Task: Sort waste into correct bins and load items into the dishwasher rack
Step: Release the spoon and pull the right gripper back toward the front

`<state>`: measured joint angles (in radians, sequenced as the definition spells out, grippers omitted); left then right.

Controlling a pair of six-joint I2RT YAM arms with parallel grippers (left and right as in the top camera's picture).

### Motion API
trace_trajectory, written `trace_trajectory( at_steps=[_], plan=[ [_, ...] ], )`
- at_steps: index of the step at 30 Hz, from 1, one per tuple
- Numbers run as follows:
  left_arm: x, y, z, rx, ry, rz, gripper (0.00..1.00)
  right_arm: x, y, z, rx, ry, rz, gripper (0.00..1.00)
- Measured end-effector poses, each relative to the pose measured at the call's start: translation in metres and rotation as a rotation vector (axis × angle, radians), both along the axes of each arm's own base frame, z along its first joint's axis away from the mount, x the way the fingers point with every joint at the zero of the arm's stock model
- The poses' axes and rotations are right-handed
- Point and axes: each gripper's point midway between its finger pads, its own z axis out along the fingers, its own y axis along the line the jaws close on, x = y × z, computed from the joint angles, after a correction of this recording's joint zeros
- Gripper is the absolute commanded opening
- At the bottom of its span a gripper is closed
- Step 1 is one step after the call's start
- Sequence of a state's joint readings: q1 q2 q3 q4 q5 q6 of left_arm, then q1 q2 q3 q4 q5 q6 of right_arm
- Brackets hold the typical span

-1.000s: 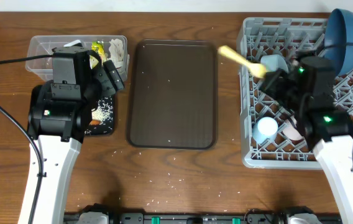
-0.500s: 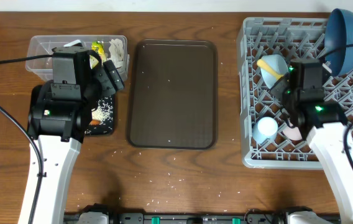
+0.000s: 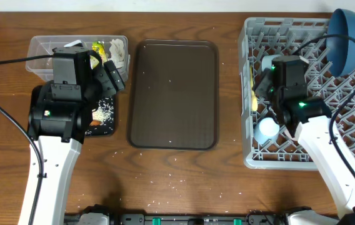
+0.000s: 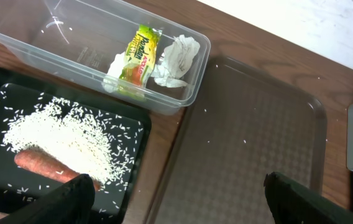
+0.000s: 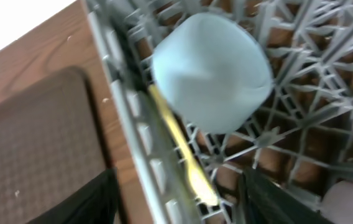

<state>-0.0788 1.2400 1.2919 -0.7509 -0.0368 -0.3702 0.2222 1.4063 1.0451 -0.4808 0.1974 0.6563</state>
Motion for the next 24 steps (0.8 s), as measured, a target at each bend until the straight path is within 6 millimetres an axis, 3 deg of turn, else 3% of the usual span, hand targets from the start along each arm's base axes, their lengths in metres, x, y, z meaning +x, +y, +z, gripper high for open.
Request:
trace_trajectory(
  at_steps=[4,7,11,15,19,24],
  plan=[
    [0.000,0.000,0.000,0.000,0.000,0.000,0.89,-0.010,0.013,0.014,0.019,-0.014,0.092,0.74],
    [0.000,0.000,0.000,0.000,0.000,0.000,0.89,-0.023,0.024,0.042,0.049,-0.072,0.182,0.99],
    [0.000,0.000,0.000,0.000,0.000,0.001,0.90,-0.053,0.038,0.085,0.109,-0.169,0.305,0.99],
    [0.000,0.000,0.000,0.000,0.000,0.000,0.90,-0.071,0.041,0.107,0.126,-0.225,0.352,0.99],
    [0.000,0.000,0.000,0.000,0.000,0.000,0.89,-0.093,0.033,0.110,0.075,-0.212,0.374,0.99],
    [0.000,0.000,0.000,0.000,0.000,0.001,0.89,-0.133,-0.002,0.098,-0.049,-0.123,0.302,0.99]
  ],
)
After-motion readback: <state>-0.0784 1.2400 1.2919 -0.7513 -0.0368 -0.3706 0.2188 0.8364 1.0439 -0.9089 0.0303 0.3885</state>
